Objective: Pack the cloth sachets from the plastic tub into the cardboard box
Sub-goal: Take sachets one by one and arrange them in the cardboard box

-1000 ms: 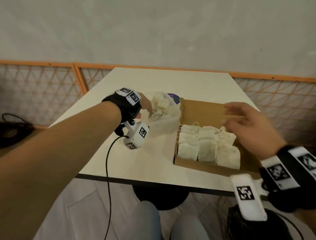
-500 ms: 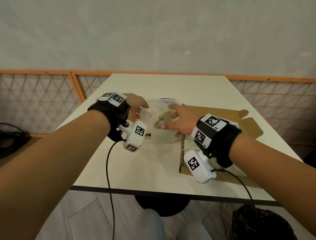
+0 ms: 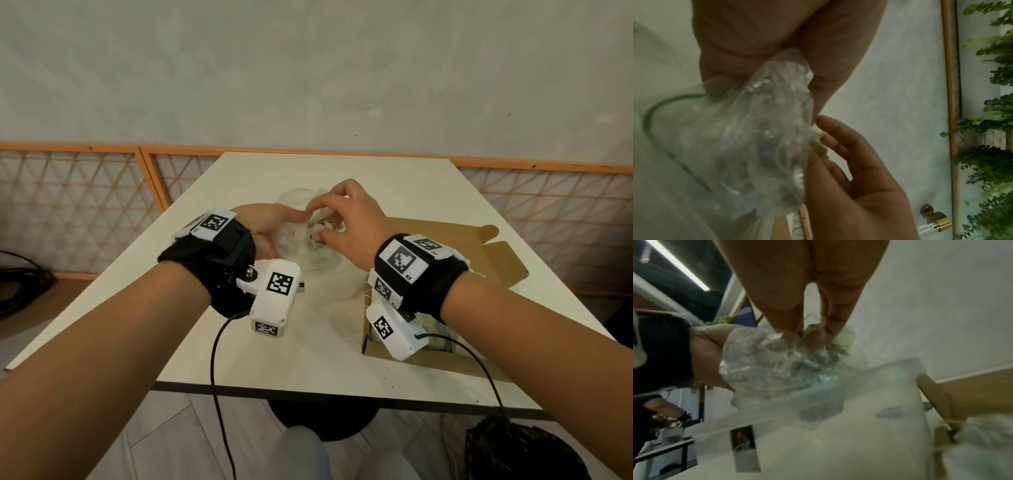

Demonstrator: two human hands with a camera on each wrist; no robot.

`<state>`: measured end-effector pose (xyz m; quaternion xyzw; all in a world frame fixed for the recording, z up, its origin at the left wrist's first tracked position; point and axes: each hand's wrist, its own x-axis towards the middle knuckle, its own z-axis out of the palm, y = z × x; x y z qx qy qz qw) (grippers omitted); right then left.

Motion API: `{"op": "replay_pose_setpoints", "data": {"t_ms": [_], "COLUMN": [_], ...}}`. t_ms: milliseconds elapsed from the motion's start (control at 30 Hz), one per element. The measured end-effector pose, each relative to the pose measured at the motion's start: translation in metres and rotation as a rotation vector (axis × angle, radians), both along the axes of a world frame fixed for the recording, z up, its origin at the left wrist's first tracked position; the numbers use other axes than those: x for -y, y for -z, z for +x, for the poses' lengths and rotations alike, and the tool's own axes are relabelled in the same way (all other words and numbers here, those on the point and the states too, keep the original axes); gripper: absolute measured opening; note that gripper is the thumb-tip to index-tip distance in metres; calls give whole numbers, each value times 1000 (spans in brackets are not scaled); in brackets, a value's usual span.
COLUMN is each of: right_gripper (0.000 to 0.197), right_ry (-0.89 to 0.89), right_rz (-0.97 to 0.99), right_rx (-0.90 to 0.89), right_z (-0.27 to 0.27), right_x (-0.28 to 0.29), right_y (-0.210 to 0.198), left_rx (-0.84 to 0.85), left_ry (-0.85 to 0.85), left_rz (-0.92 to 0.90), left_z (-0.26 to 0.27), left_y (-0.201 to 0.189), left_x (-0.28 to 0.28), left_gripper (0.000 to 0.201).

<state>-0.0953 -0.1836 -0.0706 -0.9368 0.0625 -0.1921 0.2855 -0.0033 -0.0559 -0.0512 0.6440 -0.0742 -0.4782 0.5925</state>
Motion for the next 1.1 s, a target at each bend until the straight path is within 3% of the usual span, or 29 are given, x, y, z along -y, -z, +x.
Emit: {"op": "replay_pose_setpoints", "data": {"t_ms": [133, 200, 267, 367, 567, 667, 733, 867, 967, 1100], "right_gripper": [47, 55, 59, 66, 63, 57, 47, 25, 22, 18], "right_ry": [3, -5, -7, 18, -32, -97, -107, -127, -119, -84], "right_rz": [-93, -135, -148, -102, -55, -42, 55, 413, 503, 752], "right_rx": [-137, -132, -116, -119, -77, -60, -48, 11, 41, 109], "right_z": [-1, -1, -2, -2, -6, -4, -4, -1, 1, 2], "right_x": [-3, -3, -2, 2, 10, 11, 14, 21, 27, 36], "right_y": [-5, -3, 0, 2, 0, 3, 2, -1, -7, -11], "left_rx": [59, -7, -52, -47, -33, -26, -28, -107, -160, -109], "left_ry": [-125, -126, -138, -185, -271, -191, -119, -118, -182, -252], "left_rz": [49, -17, -95, -172, -320, -372, -392, -359, -276, -171], "left_z": [4, 4, -1, -8, -12, -14, -16, -9, -5, -2], "left_y": [9, 11, 10, 12, 21, 20, 17, 16, 18, 17], "left_x": [3, 2, 1, 1, -1, -2, -5, -13, -16, -18], "left_gripper": [36, 37, 25, 27, 35, 26, 22, 46, 52, 34]}}
